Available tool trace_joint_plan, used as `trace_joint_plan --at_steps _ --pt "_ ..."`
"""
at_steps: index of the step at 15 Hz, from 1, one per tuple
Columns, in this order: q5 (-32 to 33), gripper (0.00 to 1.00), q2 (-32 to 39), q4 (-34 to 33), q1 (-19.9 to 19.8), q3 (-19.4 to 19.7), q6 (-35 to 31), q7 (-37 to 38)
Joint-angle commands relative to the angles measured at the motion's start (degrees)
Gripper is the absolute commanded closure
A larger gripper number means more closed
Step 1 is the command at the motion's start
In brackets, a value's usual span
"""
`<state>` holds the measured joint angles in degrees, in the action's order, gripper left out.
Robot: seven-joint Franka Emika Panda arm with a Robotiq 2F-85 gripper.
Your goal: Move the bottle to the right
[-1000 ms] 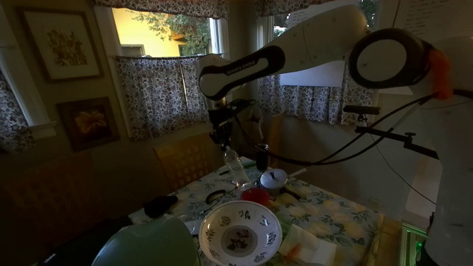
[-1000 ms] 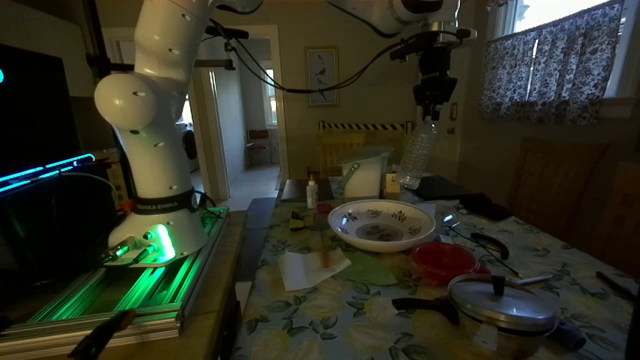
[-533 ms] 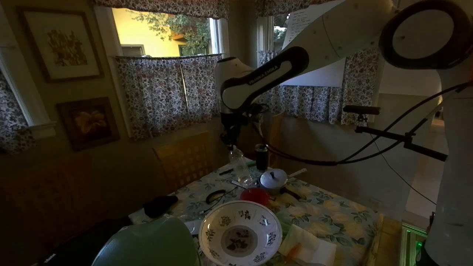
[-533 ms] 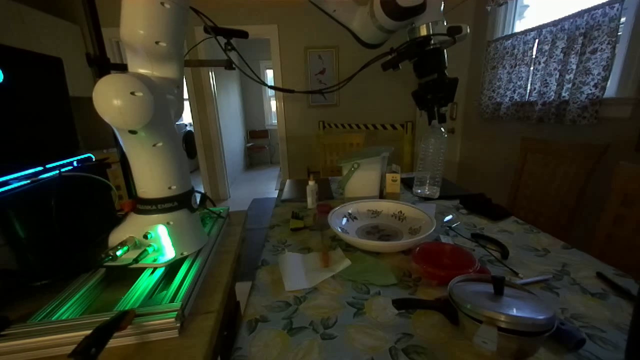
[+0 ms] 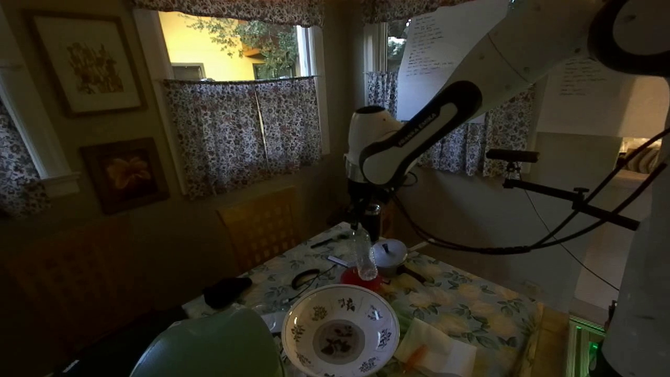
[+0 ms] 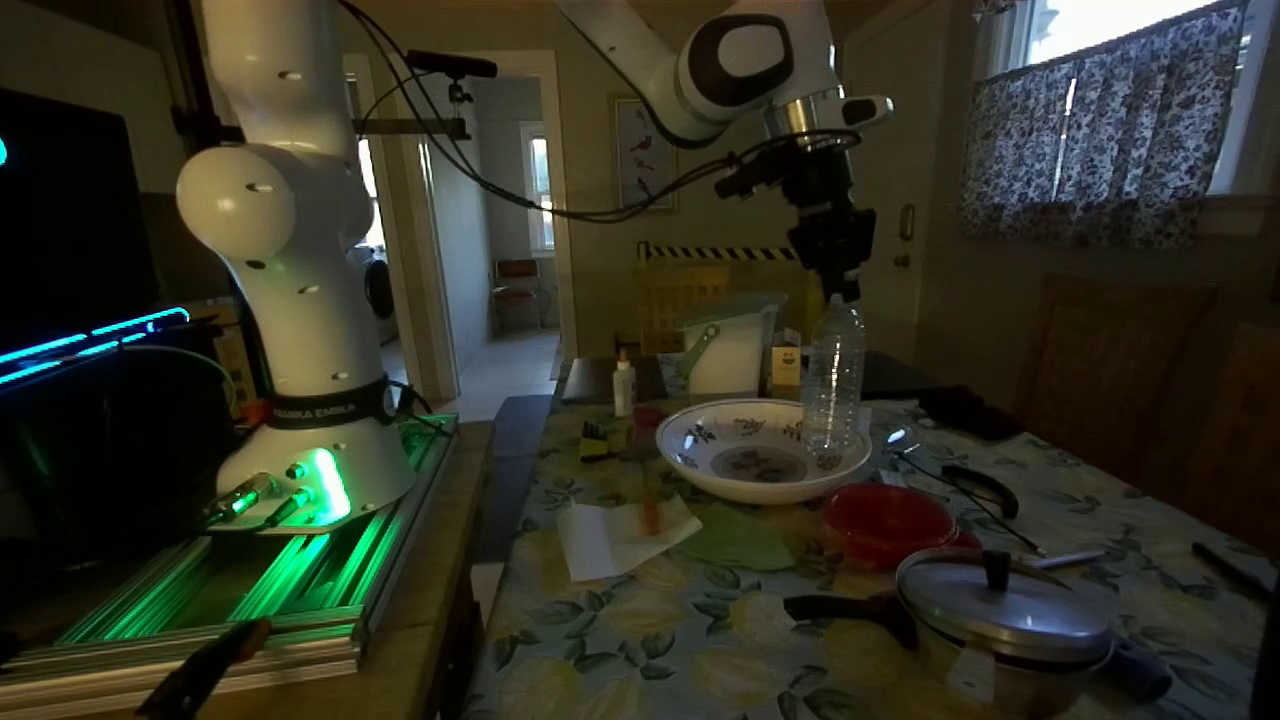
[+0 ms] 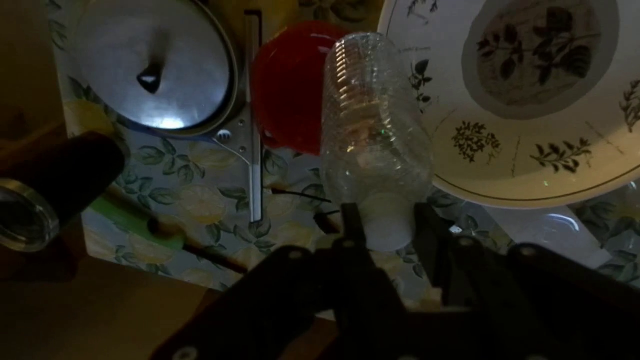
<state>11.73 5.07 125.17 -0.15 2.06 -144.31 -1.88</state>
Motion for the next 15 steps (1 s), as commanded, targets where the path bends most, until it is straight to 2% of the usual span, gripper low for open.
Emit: trace_joint_plan --at_steps 1,10,12,13,15 --pt "-2.11 0.92 -5.38 9.78 -2.15 1.14 -5.80 -0.92" --pt "-1.29 0.92 -6.31 17.88 -6.56 5.44 -17.07 3.21" --pt "-0.66 0.92 -4.58 15.97 -6.53 5.33 -15.63 2.20" --pt "-0.64 0.69 -4.53 16.15 -6.73 5.48 -15.75 2.19" --pt "-0.63 0.69 -4.49 16.14 -6.68 5.46 -15.75 2.17"
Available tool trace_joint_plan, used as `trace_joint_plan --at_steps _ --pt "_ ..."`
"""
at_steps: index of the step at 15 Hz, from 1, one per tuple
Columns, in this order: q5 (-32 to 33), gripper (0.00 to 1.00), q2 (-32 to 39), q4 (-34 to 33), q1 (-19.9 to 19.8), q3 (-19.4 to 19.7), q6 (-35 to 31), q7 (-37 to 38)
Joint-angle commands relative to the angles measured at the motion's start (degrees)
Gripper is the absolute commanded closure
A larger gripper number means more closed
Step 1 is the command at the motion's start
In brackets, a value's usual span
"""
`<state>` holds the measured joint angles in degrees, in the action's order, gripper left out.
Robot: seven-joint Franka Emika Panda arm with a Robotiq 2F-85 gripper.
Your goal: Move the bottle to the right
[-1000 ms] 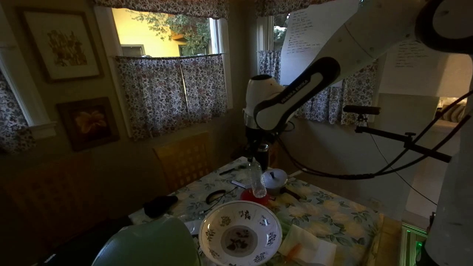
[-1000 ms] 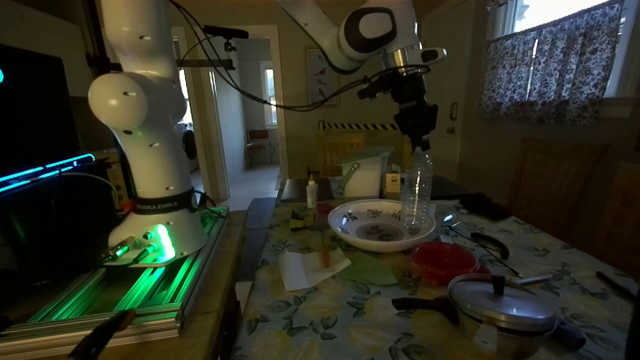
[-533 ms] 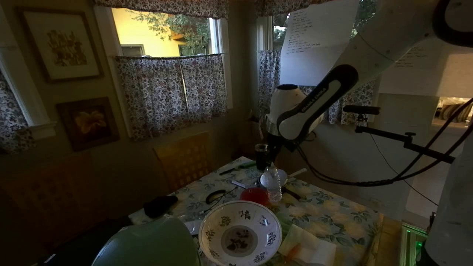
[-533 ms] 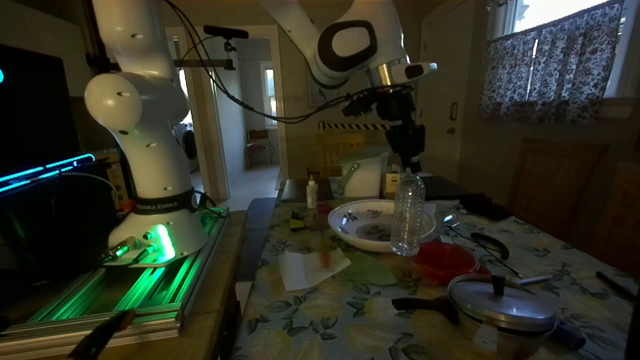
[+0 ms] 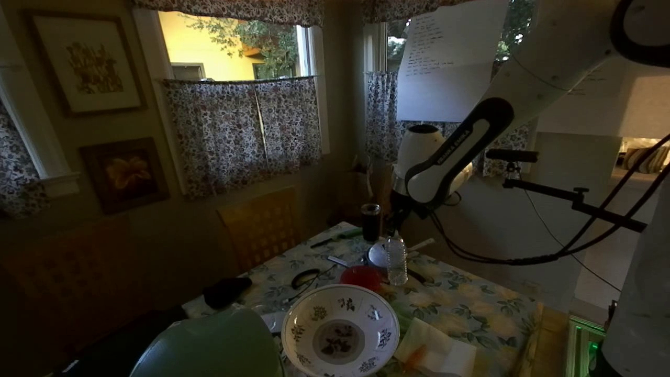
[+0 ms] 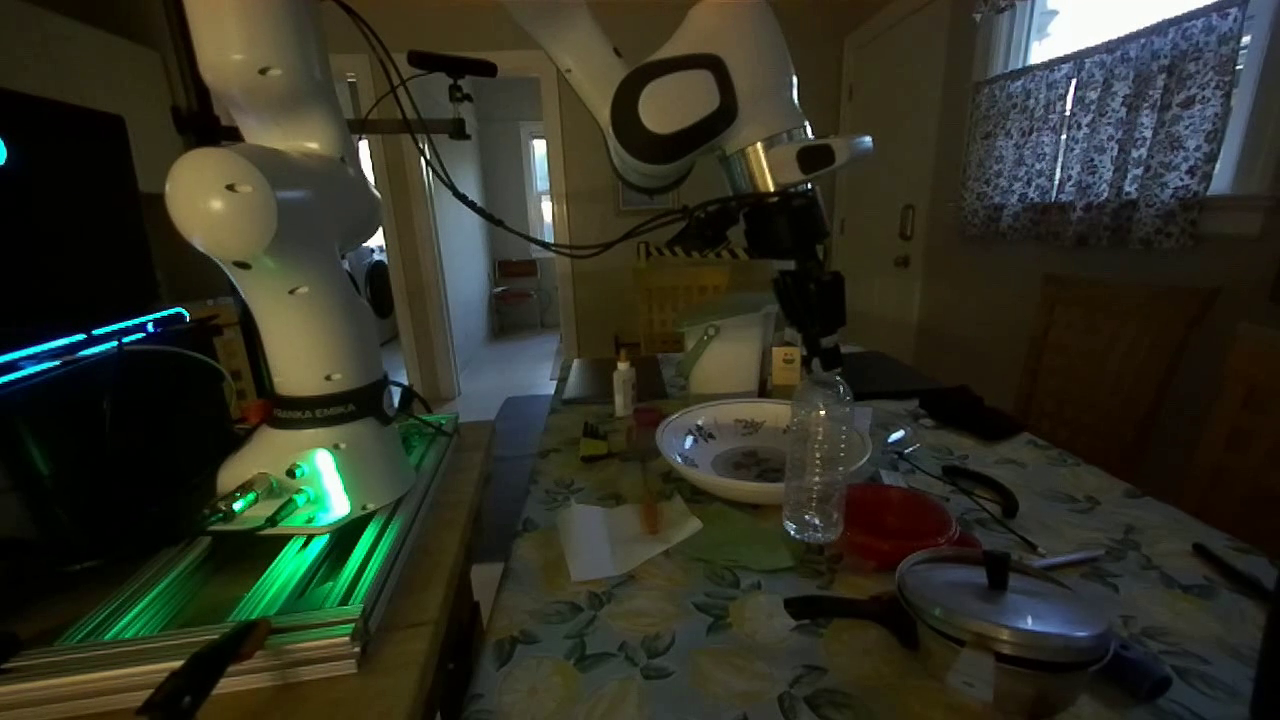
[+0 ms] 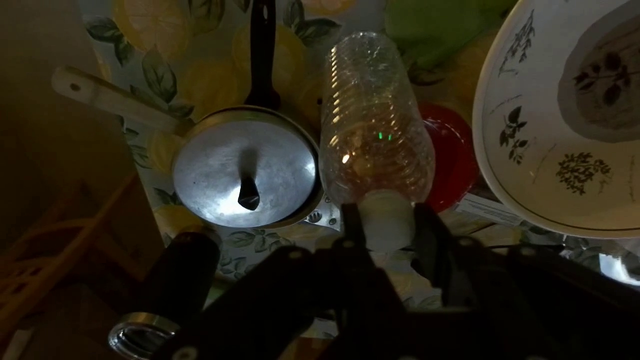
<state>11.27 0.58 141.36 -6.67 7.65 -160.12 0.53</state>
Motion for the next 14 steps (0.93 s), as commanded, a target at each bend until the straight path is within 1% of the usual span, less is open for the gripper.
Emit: trace_joint_plan --at_steps 1,2,3,6,8,11,14 --pt "-0.18 0.69 0.00 -0.05 -0.09 -0.20 0.06 -0.24" --pt "-0.18 0.69 0.00 -0.05 -0.08 -0.23 0.06 -0.24" --pt "-0.18 0.92 0.00 -0.05 -0.08 -0.23 0.06 -0.24" --pt "1.73 0.92 1.99 -1.41 -0.34 0.14 0.17 1.05" --pt "0.86 0.91 3.04 -1.16 -0.61 0.52 -0.59 0.17" --pt "-0.03 0.91 4.88 -0.71 -0.93 1.15 -4.39 0.02" --pt "1.30 0.91 6.44 -0.48 -0.87 2.17 -8.38 0.63"
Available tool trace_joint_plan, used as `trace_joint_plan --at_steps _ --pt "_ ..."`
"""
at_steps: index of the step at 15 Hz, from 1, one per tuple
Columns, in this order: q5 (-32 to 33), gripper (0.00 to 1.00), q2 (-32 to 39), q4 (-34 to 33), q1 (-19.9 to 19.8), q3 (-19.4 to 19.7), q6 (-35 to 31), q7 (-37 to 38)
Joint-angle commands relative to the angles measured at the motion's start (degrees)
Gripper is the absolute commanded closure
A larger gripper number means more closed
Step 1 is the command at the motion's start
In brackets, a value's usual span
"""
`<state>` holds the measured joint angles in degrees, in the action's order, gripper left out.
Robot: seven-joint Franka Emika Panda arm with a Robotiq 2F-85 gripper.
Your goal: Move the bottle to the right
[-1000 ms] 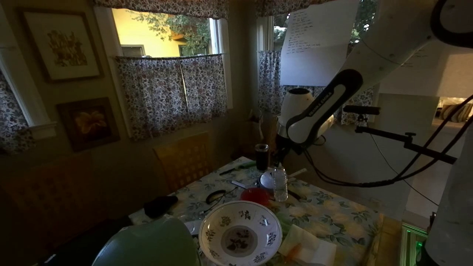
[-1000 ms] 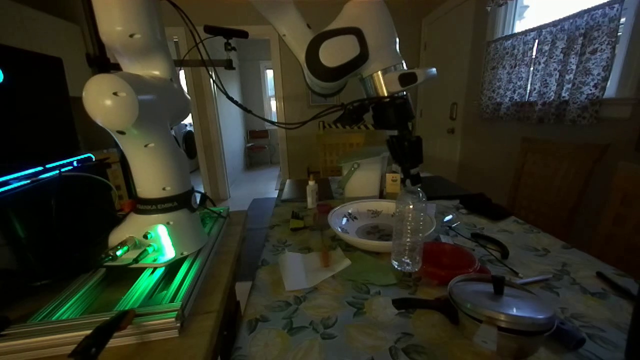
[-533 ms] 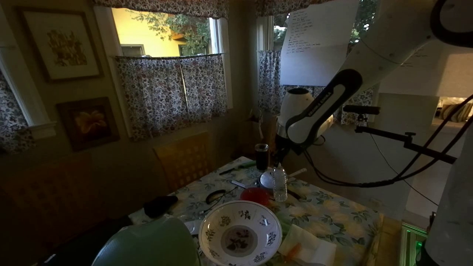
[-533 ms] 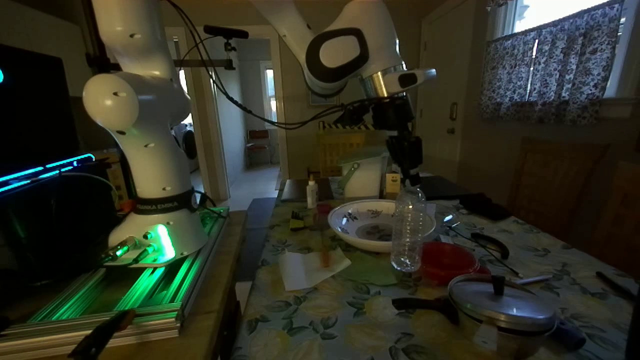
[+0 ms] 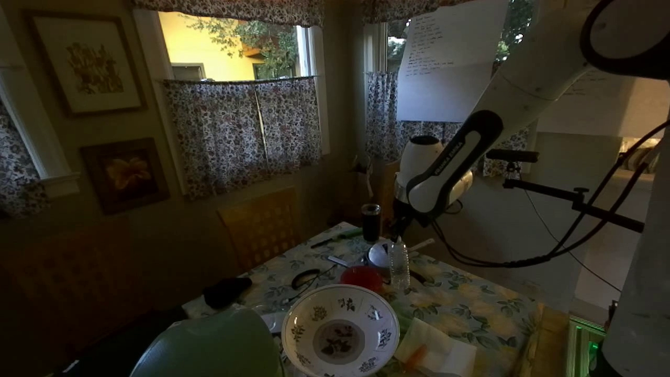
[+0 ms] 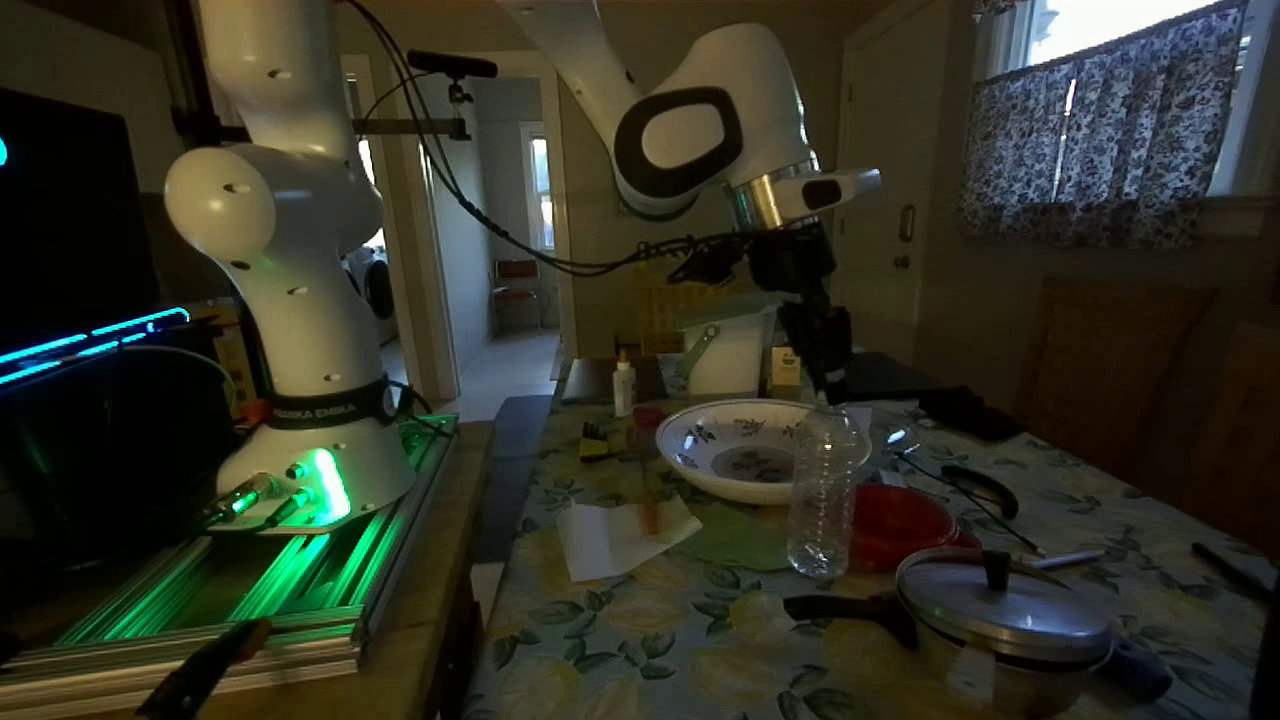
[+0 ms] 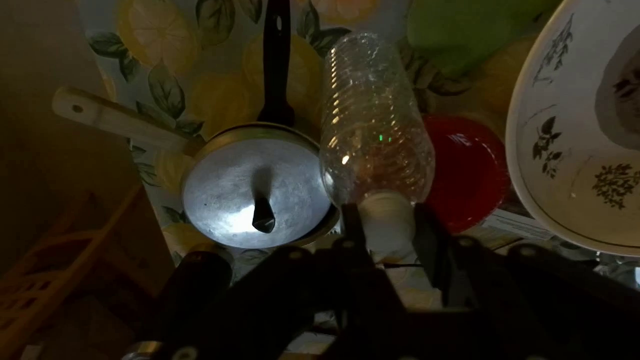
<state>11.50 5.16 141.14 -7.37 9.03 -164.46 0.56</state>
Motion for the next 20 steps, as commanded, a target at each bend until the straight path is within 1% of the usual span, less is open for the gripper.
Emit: trace_joint_plan --at_steps 1,5,9,10,11,12,13,14,15,17,18,20 --pt "0.20 0.91 2.46 -0.23 -0.25 0.83 -5.15 -0.16" --pt "-1.72 0.91 4.75 -0.09 -0.47 0.89 -7.68 -1.38" --pt "-4.68 0.92 6.69 0.34 -1.01 -0.69 -10.52 -2.72" --pt "-5.26 0.90 6.85 0.46 -1.09 -1.05 -11.28 -2.98" --pt "-5.82 0.44 7.05 0.35 -1.14 -1.36 -11.39 -3.20" --pt "-6.55 0.43 7.05 0.26 -1.38 -1.88 -11.21 -3.59" --pt "-6.76 0.37 6.00 0.60 -1.14 -2.07 -10.87 -3.58" --pt "-5.51 0.31 4.44 0.65 0.19 -0.67 -9.29 -2.43" --pt "-6.52 0.23 3.03 1.32 -0.22 -1.99 -9.64 -3.24" --pt "-3.38 0.10 -0.28 1.29 1.51 -0.11 -6.72 -0.44" --pt "-0.83 0.02 -1.67 1.17 2.80 1.63 -5.43 1.41" --pt "2.84 0.00 -5.27 0.74 3.76 2.41 1.08 4.51"
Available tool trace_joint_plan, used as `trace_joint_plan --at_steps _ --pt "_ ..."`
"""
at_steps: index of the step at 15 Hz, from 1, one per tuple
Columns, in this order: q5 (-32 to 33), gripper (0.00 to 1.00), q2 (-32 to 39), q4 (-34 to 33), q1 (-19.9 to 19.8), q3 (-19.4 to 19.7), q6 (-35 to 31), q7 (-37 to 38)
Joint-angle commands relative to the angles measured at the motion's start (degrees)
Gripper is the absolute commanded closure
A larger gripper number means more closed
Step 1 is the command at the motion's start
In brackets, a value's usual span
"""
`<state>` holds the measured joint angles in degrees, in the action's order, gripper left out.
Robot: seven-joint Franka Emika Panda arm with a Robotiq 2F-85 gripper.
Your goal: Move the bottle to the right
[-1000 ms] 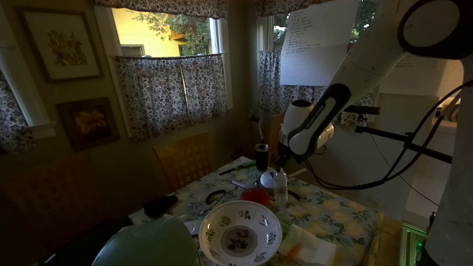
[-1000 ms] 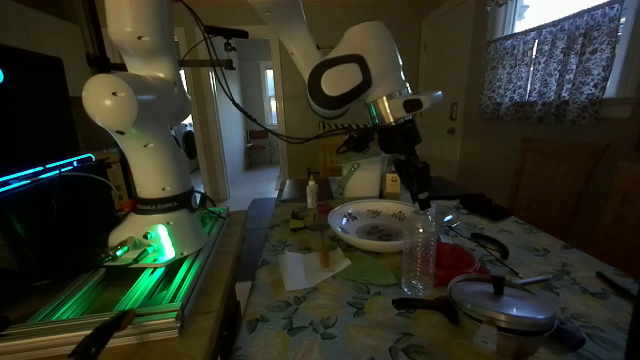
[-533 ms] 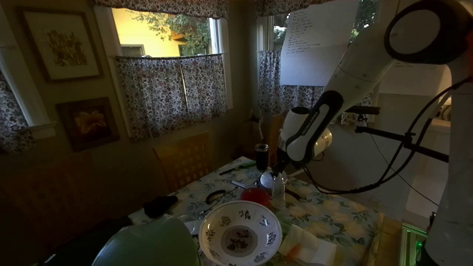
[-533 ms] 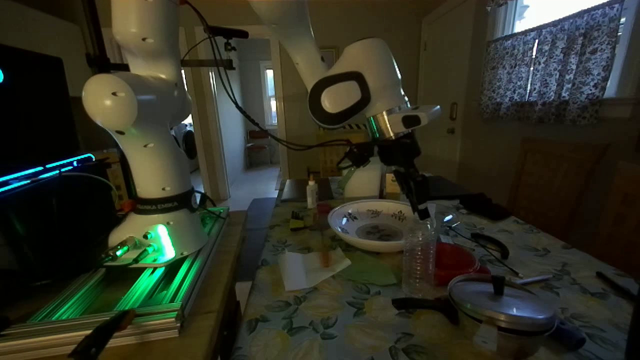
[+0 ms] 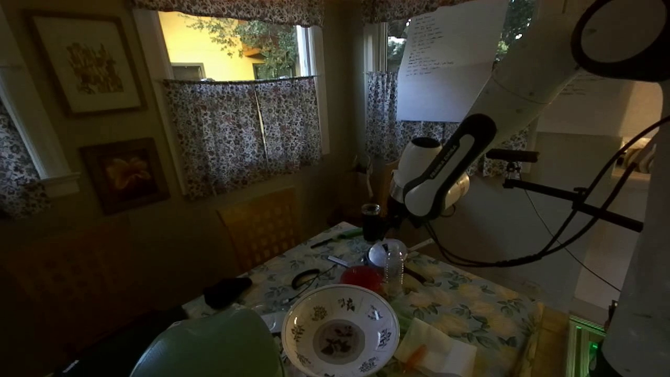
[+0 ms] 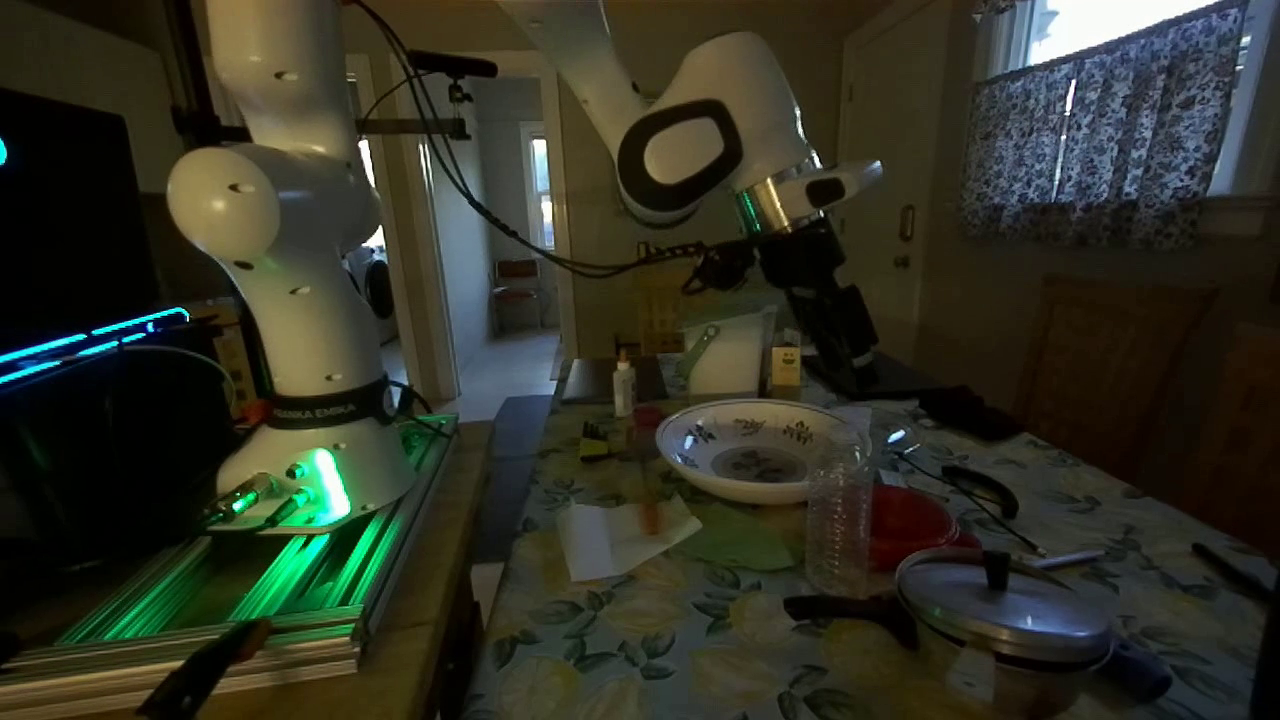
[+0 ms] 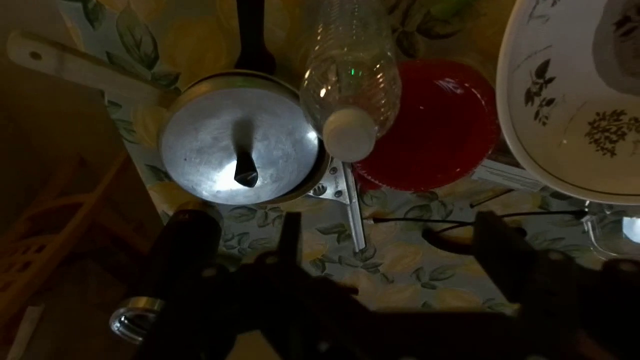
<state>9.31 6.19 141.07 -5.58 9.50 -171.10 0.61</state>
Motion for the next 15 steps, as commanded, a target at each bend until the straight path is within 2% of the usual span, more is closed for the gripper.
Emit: trace_joint_plan --at_steps 1,4,6,7,12,15 --pt "6.87 0.00 -7.96 0.46 2.20 1.87 11.95 7.02" --pt "9.06 0.00 -12.75 -0.25 1.22 -2.23 25.24 14.74" --pt "8.60 0.00 -15.30 -0.59 1.32 -5.20 33.75 18.87" --pt "6.24 0.00 -16.33 -0.52 1.76 -6.28 36.46 18.02" --pt "0.10 0.00 -18.90 -1.29 3.17 -9.63 45.25 17.86" --pt "-10.01 0.00 -19.76 -1.22 5.23 -8.69 45.77 10.00"
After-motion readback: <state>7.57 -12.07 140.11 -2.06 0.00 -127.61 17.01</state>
